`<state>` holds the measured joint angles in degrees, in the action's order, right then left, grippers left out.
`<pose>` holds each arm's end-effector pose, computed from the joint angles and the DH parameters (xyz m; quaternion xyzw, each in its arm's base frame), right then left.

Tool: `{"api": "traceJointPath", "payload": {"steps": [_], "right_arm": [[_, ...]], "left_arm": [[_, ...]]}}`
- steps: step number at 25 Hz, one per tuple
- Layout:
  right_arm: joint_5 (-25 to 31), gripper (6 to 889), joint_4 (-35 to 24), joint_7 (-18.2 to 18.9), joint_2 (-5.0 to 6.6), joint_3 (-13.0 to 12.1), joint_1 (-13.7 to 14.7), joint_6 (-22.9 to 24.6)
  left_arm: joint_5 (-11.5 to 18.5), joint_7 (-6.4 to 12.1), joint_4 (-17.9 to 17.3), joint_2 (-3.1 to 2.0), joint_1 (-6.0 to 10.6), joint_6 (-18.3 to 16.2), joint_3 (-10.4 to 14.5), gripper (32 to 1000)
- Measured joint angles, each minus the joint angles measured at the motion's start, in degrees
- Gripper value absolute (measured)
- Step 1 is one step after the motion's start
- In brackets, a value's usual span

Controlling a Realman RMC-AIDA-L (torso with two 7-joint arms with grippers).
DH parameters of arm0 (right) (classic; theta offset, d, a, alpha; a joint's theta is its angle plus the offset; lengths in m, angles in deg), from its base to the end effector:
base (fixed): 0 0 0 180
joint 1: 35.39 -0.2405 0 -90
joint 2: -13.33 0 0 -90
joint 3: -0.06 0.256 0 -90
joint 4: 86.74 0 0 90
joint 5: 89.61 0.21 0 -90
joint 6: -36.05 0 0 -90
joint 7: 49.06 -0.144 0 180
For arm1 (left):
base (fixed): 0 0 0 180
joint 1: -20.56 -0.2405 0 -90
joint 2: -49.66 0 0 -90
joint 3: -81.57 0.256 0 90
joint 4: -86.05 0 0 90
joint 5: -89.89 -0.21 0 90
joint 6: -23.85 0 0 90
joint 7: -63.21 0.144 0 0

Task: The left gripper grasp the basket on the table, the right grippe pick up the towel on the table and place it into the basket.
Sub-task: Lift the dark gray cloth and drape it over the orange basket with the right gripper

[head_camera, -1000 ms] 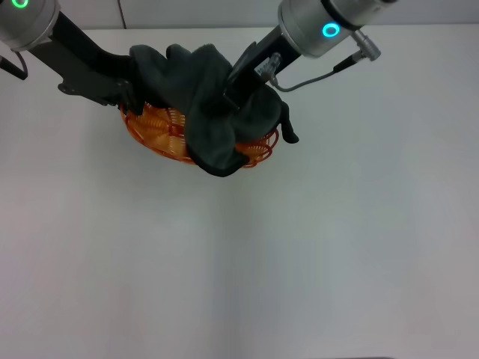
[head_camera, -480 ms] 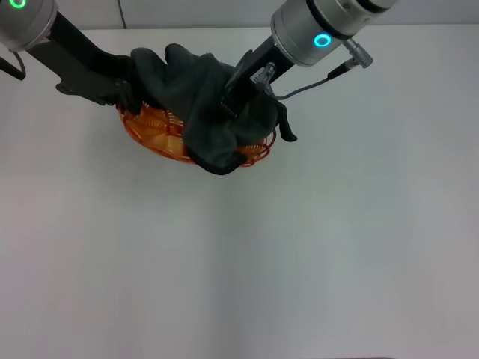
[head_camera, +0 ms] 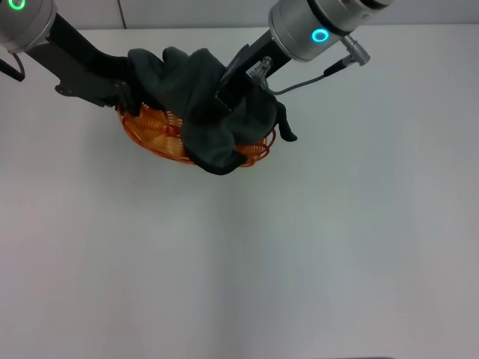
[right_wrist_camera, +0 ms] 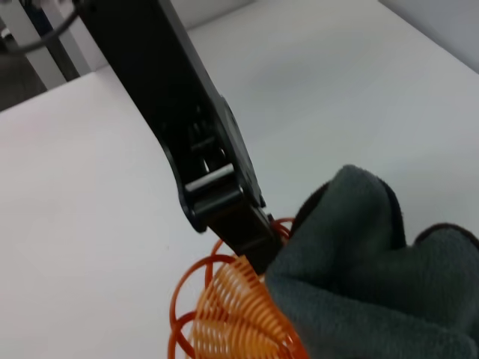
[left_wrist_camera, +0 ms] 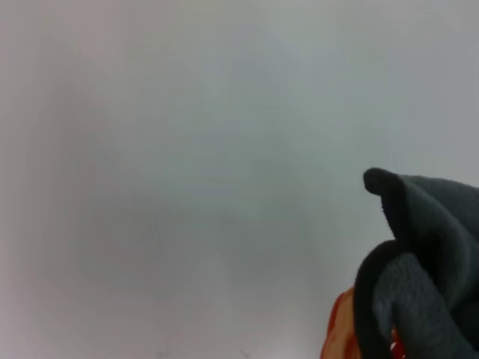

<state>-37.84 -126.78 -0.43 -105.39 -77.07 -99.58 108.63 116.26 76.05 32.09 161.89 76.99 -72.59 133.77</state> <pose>0.0677 0.4141 -0.0751 -0.9739 0.2087 -0.0604 0.0655 -0.1564 0.4223 0.0609 -0.7843 -0.5867 0.1001 0.1748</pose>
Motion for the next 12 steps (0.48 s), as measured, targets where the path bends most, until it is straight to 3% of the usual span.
{"api": "traceJointPath", "payload": {"steps": [3, 12], "right_arm": [[0.19, 310, 0.00, -0.07, 0.04, -0.02, -0.02, 0.02], [0.06, 730, -0.12, -0.65, 0.07, -0.62, -0.11, 0.15]], "left_arm": [[0.00, 0.00, 0.00, 0.00, 0.00, -0.06, 0.00, 74], [0.00, 0.00, 0.00, 0.00, 0.02, -0.15, 0.00, 73]]}}
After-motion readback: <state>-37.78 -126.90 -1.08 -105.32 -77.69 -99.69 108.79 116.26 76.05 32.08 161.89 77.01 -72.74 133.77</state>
